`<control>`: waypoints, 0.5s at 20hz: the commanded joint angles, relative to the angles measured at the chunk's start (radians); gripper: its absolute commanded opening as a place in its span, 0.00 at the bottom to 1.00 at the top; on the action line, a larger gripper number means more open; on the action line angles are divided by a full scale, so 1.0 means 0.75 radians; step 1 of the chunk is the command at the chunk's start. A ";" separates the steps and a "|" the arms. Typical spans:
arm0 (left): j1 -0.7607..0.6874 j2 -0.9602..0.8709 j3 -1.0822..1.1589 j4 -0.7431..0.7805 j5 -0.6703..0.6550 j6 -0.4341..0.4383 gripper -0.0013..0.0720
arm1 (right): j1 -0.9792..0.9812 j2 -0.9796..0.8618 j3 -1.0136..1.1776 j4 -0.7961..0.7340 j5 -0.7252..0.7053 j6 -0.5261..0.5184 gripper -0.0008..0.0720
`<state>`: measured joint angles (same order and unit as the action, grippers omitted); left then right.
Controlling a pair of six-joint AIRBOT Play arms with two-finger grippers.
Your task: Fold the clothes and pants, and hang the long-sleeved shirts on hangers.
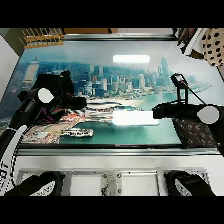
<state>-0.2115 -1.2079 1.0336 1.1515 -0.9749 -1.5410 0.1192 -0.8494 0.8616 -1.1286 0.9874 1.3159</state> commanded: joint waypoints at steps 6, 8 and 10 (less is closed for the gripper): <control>0.151 0.001 0.120 0.440 0.160 0.069 0.96 | 0.002 -0.001 -0.001 0.001 0.001 0.000 0.03; 0.275 -0.024 0.165 0.635 0.143 0.069 0.96 | 0.002 -0.001 -0.001 0.000 0.000 0.000 0.03; 0.399 -0.108 0.194 0.671 0.077 0.069 0.96 | 0.001 -0.001 -0.001 0.001 0.001 0.000 0.03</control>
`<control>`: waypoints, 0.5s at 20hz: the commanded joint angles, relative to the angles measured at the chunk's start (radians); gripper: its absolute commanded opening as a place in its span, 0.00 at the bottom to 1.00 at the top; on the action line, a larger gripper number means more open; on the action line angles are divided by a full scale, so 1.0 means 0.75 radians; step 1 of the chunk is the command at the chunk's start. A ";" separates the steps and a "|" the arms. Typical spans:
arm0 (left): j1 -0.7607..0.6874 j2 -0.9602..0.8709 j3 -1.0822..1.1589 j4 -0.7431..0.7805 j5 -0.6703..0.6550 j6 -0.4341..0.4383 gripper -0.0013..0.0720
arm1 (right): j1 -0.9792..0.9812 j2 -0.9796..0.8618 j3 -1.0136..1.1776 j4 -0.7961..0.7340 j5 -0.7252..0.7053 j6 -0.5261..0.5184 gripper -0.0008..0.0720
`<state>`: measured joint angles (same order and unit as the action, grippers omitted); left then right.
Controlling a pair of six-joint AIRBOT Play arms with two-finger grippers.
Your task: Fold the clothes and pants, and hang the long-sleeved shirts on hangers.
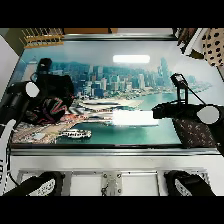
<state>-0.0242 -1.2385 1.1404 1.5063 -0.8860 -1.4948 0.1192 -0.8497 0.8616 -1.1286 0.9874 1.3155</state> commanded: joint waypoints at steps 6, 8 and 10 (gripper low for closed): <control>0.235 -0.376 0.028 0.186 -0.175 0.008 0.96 | 0.001 -0.001 -0.001 0.001 0.000 0.001 0.03; 0.184 -0.427 0.028 0.186 -0.179 0.006 0.96 | 0.002 -0.001 -0.001 0.001 0.001 0.001 0.03; 0.117 -0.432 0.034 0.189 -0.164 -0.019 0.59 | 0.001 -0.001 -0.001 0.000 0.001 0.001 0.03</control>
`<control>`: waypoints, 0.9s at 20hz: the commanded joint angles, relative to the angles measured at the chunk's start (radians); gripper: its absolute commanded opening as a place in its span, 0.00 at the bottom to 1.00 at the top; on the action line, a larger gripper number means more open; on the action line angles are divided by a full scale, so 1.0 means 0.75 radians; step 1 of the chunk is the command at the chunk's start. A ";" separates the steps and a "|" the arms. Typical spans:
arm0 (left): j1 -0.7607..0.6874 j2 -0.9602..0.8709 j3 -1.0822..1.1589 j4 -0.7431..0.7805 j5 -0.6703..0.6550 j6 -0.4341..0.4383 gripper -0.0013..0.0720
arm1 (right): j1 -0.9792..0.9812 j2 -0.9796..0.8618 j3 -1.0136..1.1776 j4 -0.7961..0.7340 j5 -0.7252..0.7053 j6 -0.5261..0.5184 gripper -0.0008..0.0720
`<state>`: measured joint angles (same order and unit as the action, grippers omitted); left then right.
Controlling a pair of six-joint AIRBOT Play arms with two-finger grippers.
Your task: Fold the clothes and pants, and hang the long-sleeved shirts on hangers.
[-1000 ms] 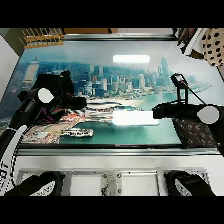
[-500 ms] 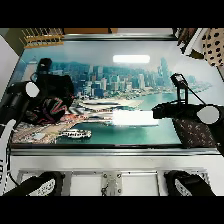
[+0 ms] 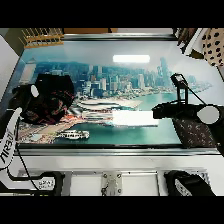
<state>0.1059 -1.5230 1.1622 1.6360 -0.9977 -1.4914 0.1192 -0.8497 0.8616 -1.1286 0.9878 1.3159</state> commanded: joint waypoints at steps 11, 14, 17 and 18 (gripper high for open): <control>-0.939 0.206 0.289 -0.383 -0.168 0.241 0.03 | -0.011 0.004 0.007 0.127 -0.087 -0.035 0.03; -1.153 0.205 0.270 -0.352 -0.168 0.252 0.03 | -0.079 0.017 0.042 0.089 -0.135 -0.035 0.03; -1.107 0.209 0.254 -0.245 -0.203 0.012 0.87 | -0.151 0.039 0.045 0.089 -0.127 -0.035 0.03; -1.038 0.220 0.245 -0.225 -0.219 -0.094 0.86 | -0.161 0.043 0.045 0.089 -0.122 -0.035 0.03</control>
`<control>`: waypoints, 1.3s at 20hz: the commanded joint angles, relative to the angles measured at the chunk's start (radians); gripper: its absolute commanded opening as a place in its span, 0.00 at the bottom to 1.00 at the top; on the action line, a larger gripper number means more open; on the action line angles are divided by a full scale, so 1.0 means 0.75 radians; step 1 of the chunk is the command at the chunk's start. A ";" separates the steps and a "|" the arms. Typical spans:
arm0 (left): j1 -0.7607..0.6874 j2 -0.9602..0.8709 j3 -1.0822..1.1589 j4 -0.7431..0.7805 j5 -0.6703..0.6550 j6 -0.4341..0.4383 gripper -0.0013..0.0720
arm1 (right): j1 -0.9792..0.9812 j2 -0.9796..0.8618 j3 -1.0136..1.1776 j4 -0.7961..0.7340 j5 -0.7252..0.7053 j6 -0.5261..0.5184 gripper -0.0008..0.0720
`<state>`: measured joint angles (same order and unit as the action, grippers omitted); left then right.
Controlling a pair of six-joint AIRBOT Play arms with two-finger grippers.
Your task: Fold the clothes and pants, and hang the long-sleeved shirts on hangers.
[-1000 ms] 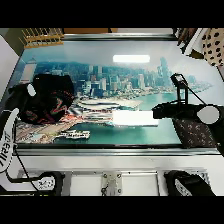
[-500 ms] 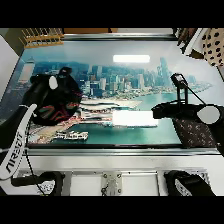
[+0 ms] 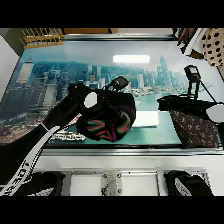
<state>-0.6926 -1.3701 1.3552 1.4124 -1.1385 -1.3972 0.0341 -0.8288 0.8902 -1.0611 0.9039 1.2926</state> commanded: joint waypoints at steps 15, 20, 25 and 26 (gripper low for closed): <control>0.898 0.018 -0.794 -0.556 0.346 -0.216 0.86 | -0.051 -0.044 0.006 0.012 -0.008 -0.003 0.03; 0.773 -0.143 -0.666 -0.557 0.340 -0.223 0.75 | -0.051 -0.118 0.007 0.014 0.002 0.007 0.03; 0.831 -0.143 -0.534 -0.537 0.320 -0.216 0.03 | -0.051 -0.367 0.156 -0.016 0.145 0.002 0.03; 0.875 -0.112 -0.497 -0.507 0.312 -0.216 0.03 | -0.051 -0.451 0.232 -0.028 0.188 0.001 0.05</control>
<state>-0.0807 -1.4727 0.9222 1.0096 -0.8936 -1.5642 -0.0040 -1.0428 0.9688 -1.0615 0.9630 1.2942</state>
